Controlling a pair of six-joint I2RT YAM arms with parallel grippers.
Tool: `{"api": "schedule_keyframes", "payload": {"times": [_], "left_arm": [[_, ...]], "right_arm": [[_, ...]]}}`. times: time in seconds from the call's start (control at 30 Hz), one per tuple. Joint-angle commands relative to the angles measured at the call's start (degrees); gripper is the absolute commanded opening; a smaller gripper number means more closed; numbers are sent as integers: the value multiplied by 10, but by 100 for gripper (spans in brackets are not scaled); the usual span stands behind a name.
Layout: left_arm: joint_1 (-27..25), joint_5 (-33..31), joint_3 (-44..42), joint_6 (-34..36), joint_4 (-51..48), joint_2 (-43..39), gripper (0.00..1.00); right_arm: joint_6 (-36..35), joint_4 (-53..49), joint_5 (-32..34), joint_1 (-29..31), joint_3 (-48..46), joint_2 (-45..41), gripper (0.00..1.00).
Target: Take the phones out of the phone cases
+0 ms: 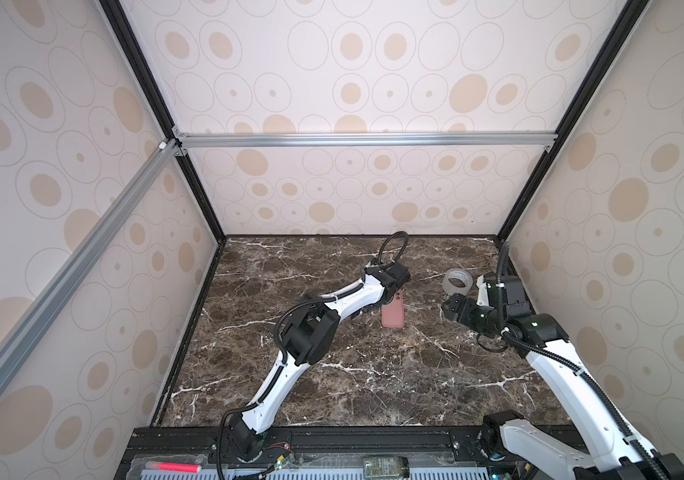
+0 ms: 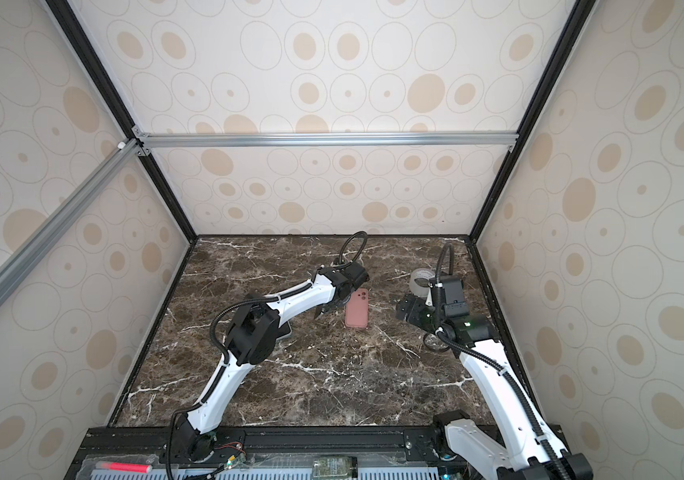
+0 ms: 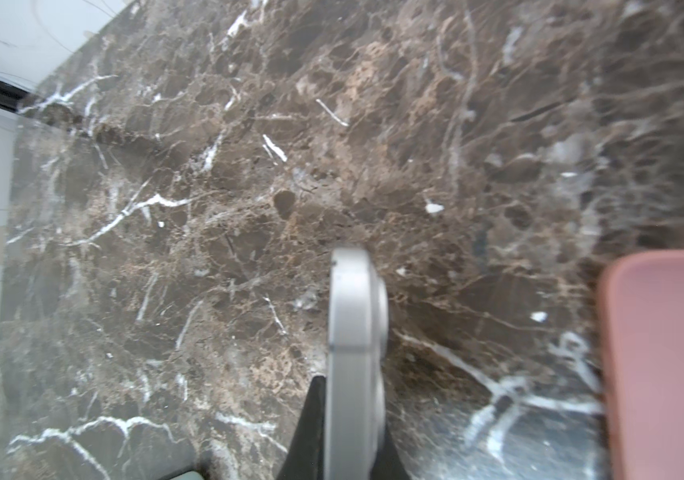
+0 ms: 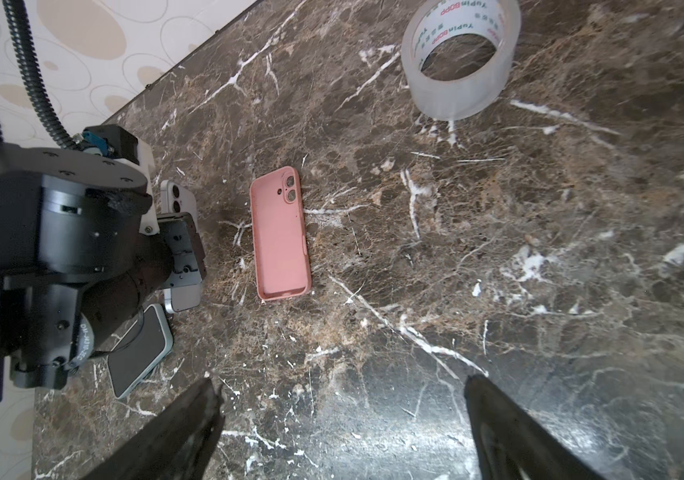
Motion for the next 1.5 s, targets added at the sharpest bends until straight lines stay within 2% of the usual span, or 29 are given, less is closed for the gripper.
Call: {"api": "schedule_keyframes", "payload": {"times": [0.0,0.27,0.5,0.63,1.03,1.17,1.27,1.37,1.47], "left_arm": [[1,-60,37,-32,-50,15,0],[0,-65,48,-47,-52,37,0],[-5,-45,49,-53,-46,47,21],[-5,-38,49,-50,-42,49,29],[-5,-7,40,-53,-29,42,32],[-7,8,7,-50,7,-17,33],[-6,36,-80,-39,87,-108,39],[-2,67,-185,-32,179,-208,51],[11,112,-293,-31,266,-300,64]], "right_arm": [[17,-37,30,-3,-8,-27,95],[14,-46,23,-3,-21,-38,95],[13,-44,15,-3,-23,-34,94],[11,-44,11,-3,-23,-31,94],[11,-45,12,-3,-27,-26,95],[7,-14,6,-3,-41,-29,100],[2,22,-13,-3,-60,-25,100],[-4,41,-23,-3,-69,-11,100],[-5,53,-37,10,-63,26,92]]}}
